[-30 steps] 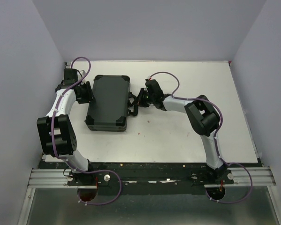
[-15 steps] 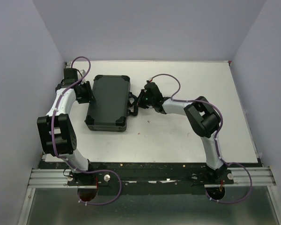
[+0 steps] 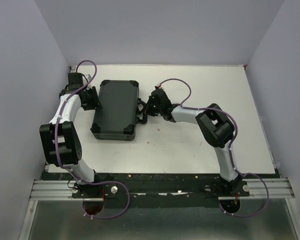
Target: Pack up texas hold em set
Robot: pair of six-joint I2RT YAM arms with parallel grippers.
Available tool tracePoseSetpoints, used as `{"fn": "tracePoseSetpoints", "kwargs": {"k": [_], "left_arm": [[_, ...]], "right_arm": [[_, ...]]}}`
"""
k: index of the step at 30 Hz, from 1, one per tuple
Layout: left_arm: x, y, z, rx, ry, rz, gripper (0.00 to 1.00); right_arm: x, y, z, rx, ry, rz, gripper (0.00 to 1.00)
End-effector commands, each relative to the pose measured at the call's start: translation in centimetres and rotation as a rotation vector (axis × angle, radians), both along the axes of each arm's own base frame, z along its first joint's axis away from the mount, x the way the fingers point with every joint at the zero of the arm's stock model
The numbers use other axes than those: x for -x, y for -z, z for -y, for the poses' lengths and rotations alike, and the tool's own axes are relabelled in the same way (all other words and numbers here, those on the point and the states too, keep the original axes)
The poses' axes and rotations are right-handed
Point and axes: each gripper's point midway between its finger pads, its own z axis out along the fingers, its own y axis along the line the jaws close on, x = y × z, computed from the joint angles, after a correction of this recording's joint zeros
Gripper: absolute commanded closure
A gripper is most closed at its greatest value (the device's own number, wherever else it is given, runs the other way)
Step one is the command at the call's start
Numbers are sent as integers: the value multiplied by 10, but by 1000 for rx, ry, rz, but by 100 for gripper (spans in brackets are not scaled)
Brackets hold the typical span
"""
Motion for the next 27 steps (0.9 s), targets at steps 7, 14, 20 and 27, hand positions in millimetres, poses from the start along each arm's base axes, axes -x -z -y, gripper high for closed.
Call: {"fn": "tracePoseSetpoints", "kwargs": {"k": [7, 14, 20, 27], "left_arm": [[-2, 8, 6, 24, 16, -18, 53], [-2, 7, 6, 26, 16, -17, 53], [-2, 7, 6, 29, 16, -15, 53], [-2, 6, 9, 36, 22, -12, 54]], "right_arm": [[78, 60, -20, 132, -183, -169, 93], [79, 54, -32, 119, -235, -145, 93], [84, 58, -33, 167, -249, -150, 93], [91, 62, -32, 196, -222, -179, 93]]}}
